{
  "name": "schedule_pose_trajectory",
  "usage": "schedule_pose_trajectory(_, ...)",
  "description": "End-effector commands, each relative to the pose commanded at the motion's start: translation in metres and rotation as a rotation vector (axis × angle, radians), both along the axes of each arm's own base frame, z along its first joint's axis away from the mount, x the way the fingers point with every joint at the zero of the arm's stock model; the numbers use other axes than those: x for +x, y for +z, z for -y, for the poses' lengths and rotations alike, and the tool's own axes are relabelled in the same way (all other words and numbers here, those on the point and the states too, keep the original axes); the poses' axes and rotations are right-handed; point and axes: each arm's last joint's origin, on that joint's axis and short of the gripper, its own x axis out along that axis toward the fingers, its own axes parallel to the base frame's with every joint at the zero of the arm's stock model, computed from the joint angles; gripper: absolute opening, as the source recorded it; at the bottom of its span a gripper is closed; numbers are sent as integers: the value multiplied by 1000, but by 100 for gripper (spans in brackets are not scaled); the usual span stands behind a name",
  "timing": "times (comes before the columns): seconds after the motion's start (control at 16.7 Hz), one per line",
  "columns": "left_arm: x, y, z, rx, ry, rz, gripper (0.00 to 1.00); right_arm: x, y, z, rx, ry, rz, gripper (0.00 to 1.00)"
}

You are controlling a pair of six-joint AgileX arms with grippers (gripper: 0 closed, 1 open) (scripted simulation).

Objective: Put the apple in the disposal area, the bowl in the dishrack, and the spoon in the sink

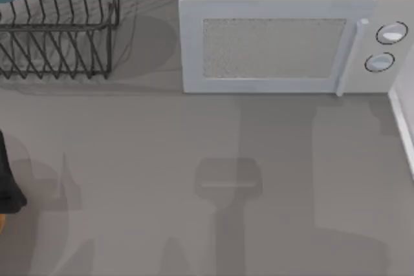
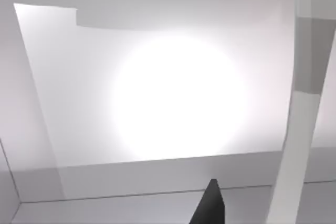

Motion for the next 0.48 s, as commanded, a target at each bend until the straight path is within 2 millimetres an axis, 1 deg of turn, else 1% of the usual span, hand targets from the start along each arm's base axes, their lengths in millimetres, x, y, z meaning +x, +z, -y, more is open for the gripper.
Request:
schedule_pose_trajectory(0.24,0,0,0,0,0,0,100,11,-12,-18,0,-12,7,0)
schedule_pose_trajectory(0.48,0,0,0,0,0,0,100,12,-12,-21,-1,-16,11,0)
